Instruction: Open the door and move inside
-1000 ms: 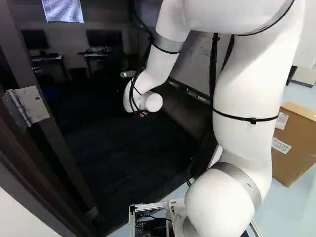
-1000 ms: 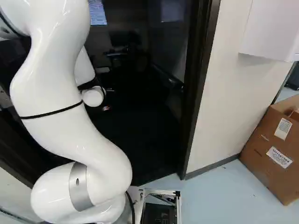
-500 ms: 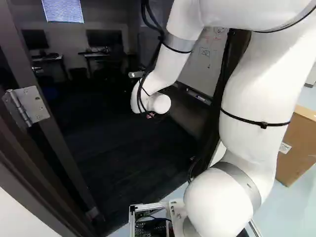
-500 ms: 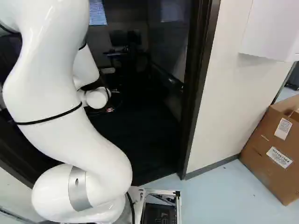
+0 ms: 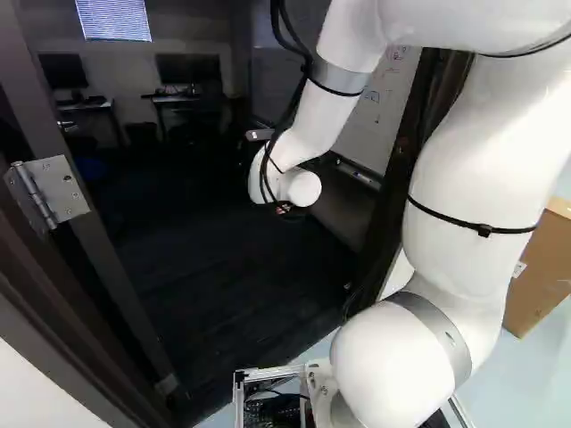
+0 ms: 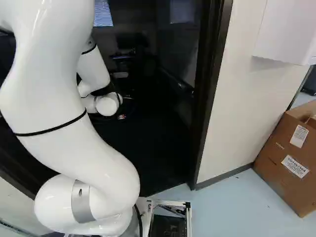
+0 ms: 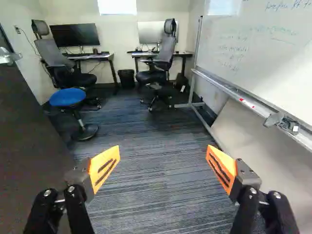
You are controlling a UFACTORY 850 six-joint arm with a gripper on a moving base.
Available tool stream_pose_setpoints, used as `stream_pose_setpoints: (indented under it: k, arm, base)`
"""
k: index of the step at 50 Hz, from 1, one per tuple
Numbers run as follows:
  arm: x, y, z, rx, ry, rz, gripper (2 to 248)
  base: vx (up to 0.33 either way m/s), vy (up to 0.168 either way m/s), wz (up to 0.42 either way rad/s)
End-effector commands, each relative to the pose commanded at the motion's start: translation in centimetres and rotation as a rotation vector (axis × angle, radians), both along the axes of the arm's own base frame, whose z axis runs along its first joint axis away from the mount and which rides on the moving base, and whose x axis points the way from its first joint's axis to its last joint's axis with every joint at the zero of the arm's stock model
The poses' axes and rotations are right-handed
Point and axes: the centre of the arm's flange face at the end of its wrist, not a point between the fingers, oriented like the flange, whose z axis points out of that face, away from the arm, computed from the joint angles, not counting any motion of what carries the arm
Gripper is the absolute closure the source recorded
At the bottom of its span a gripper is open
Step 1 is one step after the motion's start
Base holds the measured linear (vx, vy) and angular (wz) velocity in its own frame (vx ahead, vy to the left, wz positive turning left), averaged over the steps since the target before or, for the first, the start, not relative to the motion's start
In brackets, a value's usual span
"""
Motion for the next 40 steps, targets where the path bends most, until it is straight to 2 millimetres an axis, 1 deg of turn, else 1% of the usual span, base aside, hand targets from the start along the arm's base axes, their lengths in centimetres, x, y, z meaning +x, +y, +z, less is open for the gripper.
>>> stream_pose_setpoints:
  k: [33, 40]
  arm:
    - [-0.02, -0.14, 0.0, 0.0, 0.0, -0.003, 3]
    - [-0.02, -0.14, 0.0, 0.0, 0.0, -0.003, 3]
  base:
    - [0.0, 0.0, 0.0]
    - [0.001, 0.015, 0.076]
